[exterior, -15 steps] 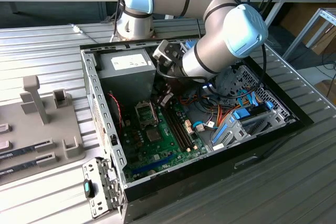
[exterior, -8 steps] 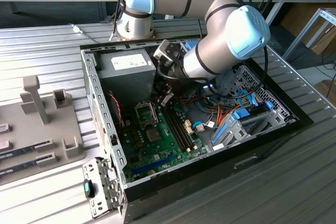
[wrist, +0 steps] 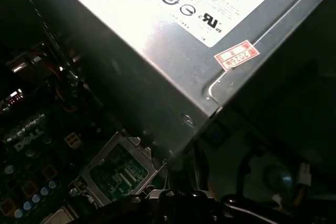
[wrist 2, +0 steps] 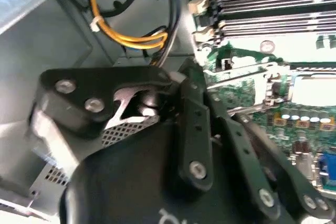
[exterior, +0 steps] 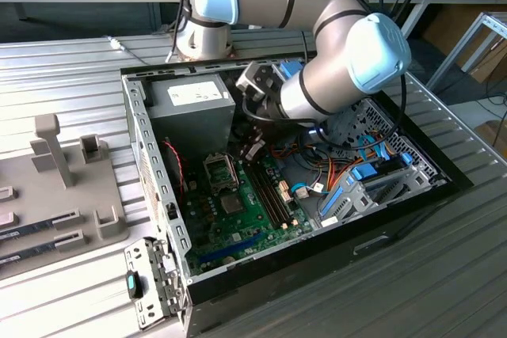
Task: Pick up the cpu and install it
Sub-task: 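Close the cpu cover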
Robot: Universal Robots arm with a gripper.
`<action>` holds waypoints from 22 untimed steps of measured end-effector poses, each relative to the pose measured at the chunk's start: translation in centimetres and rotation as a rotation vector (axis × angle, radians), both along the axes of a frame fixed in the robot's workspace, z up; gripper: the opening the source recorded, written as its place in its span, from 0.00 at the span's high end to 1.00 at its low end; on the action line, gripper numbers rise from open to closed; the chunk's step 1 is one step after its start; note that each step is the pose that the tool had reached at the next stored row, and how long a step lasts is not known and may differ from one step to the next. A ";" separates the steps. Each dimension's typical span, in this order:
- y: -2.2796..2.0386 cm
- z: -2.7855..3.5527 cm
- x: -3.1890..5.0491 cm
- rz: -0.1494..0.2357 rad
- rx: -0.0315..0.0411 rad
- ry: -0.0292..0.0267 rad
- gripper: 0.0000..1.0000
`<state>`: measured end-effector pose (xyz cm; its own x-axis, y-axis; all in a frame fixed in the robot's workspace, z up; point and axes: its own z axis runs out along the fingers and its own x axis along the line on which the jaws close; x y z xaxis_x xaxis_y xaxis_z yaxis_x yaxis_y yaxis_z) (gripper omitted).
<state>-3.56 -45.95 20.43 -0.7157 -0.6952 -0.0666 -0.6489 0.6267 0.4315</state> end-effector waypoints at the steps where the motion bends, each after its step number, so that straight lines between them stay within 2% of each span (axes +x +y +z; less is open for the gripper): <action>1: 0.00 -0.22 0.01 0.000 0.0002 0.0013 0.89; 4: 0.00 -0.74 0.10 0.000 0.0008 0.0072 0.89; 8: -0.04 -0.80 0.12 0.000 0.0027 0.0072 0.89; 17: -0.11 0.16 0.11 0.000 0.0050 0.0073 0.89; 22: -0.17 0.29 0.13 0.000 0.0098 0.0075 0.89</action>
